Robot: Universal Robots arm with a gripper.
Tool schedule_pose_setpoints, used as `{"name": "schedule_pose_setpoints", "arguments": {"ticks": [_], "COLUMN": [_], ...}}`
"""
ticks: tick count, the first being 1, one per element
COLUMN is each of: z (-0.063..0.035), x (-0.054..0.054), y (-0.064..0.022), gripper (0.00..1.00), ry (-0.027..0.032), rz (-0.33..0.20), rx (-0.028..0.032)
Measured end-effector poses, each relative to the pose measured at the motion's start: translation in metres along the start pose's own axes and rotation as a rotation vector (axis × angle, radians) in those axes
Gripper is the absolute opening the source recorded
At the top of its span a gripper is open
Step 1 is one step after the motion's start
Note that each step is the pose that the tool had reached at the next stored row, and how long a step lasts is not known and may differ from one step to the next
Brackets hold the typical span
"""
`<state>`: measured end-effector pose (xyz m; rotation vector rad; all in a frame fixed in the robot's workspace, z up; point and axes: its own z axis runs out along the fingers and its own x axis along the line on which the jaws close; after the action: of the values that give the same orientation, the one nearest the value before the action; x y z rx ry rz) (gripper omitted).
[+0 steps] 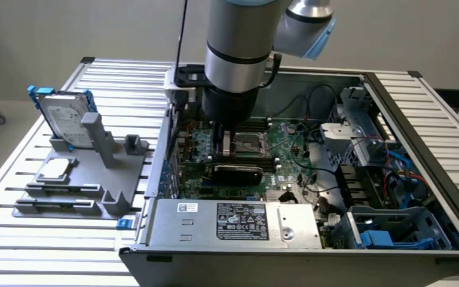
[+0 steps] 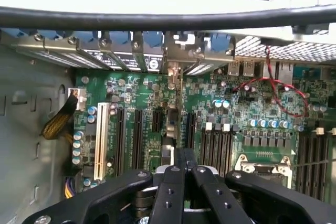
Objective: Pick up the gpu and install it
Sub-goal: 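Press down on the gpu until it lock into place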
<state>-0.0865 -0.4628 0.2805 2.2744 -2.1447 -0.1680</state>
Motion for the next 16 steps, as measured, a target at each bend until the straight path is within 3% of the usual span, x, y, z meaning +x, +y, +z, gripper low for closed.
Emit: {"name": "schedule_pose_setpoints", "arguments": {"ticks": [2, 4, 10, 16], "z": [-0.0001, 0.0003, 0.0008, 0.0013], "x": [0.000, 0.000, 0.000, -0.001], "y": [0.0029, 0.0063, 0.0131, 0.0194], "gripper": [0.11, 0.11, 0.11, 0.11], "ry": [0.0002, 0.0001, 0.0017, 0.0120], "rz": [0.000, 0.000, 0.003, 0.006], "rx": [-0.0010, -0.0057, -0.0364, -0.0690]}}
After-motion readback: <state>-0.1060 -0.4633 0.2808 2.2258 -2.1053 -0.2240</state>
